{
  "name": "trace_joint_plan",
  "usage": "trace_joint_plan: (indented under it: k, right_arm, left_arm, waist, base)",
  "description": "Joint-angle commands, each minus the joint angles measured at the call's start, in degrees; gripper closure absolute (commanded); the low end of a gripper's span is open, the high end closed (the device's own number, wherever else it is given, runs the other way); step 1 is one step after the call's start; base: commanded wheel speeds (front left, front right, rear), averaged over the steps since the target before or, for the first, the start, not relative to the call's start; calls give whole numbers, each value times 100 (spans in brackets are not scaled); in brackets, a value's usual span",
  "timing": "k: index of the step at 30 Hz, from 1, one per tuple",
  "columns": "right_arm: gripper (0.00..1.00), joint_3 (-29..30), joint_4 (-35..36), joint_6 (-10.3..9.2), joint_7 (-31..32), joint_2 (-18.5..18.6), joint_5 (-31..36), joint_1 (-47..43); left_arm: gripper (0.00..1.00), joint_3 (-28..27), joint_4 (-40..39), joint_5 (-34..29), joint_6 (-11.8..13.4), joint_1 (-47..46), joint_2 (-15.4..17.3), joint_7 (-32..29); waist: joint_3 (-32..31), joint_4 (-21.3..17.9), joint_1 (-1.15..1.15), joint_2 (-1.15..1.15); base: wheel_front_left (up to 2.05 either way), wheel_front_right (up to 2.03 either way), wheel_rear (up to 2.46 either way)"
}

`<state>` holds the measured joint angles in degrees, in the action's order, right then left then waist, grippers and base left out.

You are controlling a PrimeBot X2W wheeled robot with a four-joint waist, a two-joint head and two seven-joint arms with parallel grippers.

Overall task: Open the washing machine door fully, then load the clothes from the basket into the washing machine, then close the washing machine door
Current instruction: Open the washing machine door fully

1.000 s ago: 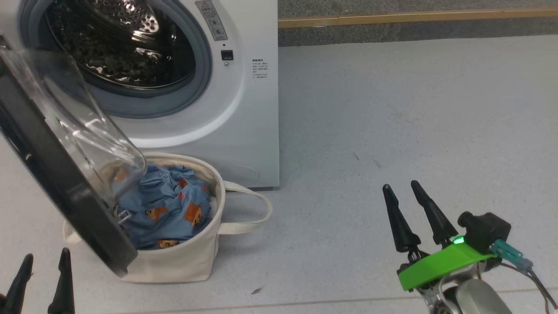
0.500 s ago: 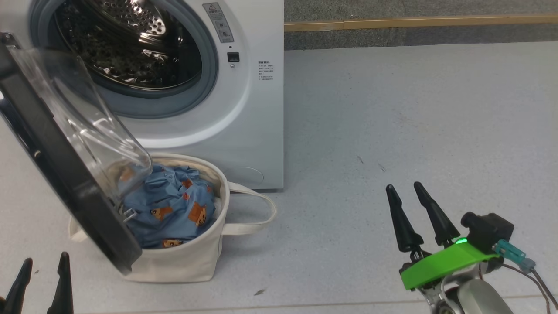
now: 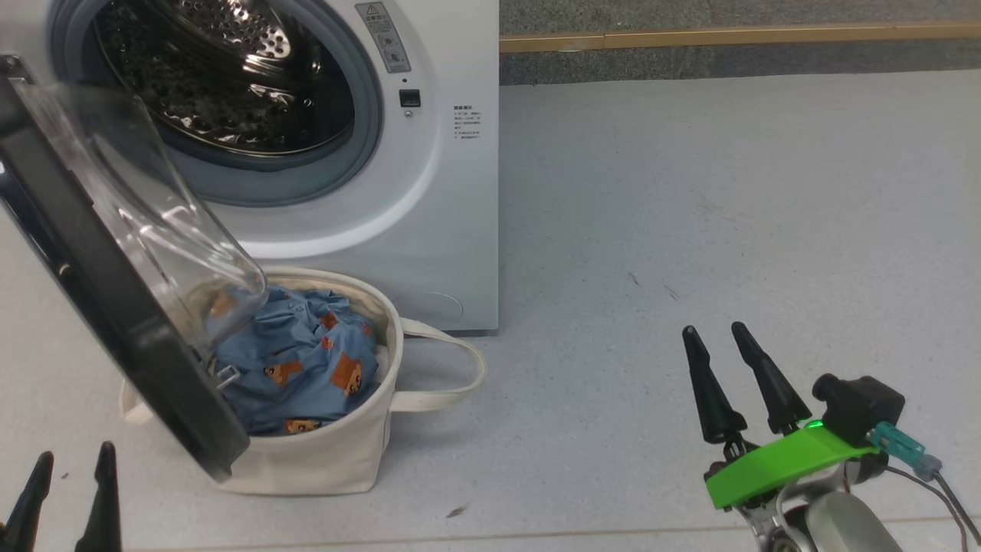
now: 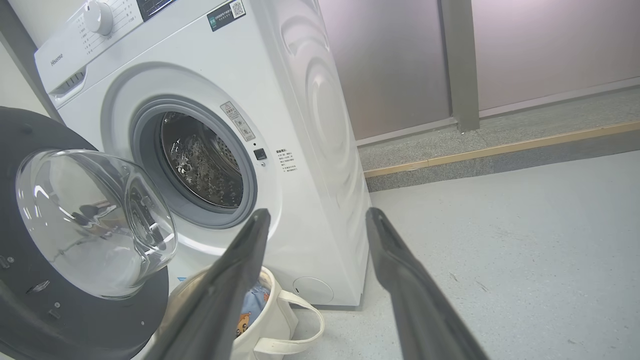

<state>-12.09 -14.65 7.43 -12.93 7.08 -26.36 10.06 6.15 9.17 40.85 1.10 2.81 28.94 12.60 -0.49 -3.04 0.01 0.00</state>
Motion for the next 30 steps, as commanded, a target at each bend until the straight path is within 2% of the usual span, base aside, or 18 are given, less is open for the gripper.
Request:
trace_joint_plan:
  k: [1, 2, 3, 13, 16, 20, 25, 30]
  right_arm:
    - [0, -81, 165, 6, -5, -41, 43, 146]
    - [0, -77, 166, 6, -5, -41, 43, 145]
    - [0, -71, 167, 6, -6, -39, 46, 142]
    - [0, -42, 170, 6, -5, -35, 50, 120]
    - [0, -25, 174, 6, -6, -27, 52, 113]
    - [0, 6, 185, 6, 0, -15, 61, 98]
    - [0, 27, 200, 6, 13, -37, 88, 105]
    - [0, -8, 207, 6, 17, -72, 107, 155]
  left_arm:
    - [17, -280, -135, 31, 63, -304, 273, 17]
    - [92, -284, -142, 33, 67, -302, 277, 19]
    - [100, -281, -151, 29, 64, -299, 285, 21]
    - [100, -396, -594, 129, 140, -276, 305, 15]
    - [100, -458, -1195, 97, 315, -276, 381, -114]
    - [100, -433, -2532, 121, 589, -344, 424, -506]
    - [100, 66, -4008, 34, 932, -749, 389, -1284]
    - [100, 756, -4312, 10, 1031, -1309, 97, -1790]
  waist:
    - [0, 7, 0, 0]
    - [1, 12, 0, 0]
    - [2, 18, 0, 0]
    - [6, 75, 0, 0]
    - [4, 101, 0, 0]
    - [2, 147, 0, 0]
    - [38, 181, 0, 0]
    - [97, 124, 0, 0]
  base:
    - [0, 0, 0]
    - [0, 0, 0]
    - [0, 0, 0]
    - [0, 0, 0]
    - [0, 0, 0]
    - [0, 0, 0]
    - [0, 0, 0]
    - [0, 0, 0]
